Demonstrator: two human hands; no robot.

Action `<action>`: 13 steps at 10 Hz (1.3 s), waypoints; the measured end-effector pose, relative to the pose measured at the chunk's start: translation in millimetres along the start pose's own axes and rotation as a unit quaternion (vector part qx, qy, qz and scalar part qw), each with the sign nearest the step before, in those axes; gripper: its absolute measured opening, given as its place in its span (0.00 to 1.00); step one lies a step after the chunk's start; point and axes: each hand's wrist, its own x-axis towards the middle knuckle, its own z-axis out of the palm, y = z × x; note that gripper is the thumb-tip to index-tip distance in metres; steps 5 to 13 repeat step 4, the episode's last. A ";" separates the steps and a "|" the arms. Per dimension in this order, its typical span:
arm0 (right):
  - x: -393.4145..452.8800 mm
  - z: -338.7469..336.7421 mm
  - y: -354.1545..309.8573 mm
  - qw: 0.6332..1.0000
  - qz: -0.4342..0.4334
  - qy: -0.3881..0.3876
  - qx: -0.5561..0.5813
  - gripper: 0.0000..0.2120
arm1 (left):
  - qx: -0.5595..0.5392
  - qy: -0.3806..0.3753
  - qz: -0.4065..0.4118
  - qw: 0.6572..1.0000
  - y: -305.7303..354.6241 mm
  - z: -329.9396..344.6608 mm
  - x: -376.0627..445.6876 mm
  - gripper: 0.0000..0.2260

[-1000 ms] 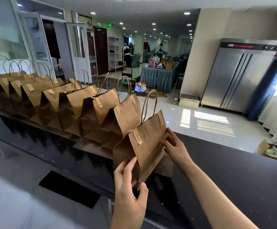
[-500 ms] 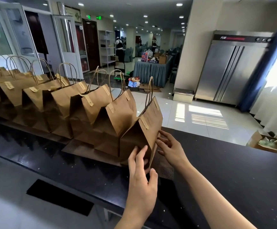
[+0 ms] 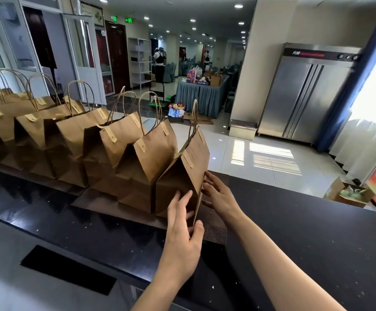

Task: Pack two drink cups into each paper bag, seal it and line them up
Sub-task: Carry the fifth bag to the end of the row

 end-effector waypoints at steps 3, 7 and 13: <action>-6.5 -4.8 -1.4 0.999 -0.037 0.012 -0.005 0.21 | 0.035 0.028 0.016 0.999 -3.2 -4.8 -1.3 0.25; -14.4 -8.6 -2.1 0.998 -0.054 0.018 -0.041 0.21 | 0.037 0.031 0.013 0.999 4.5 -1.9 -4.7 0.24; -14.4 -8.6 -2.1 0.998 -0.054 0.018 -0.041 0.21 | 0.037 0.031 0.013 0.999 4.5 -1.9 -4.7 0.24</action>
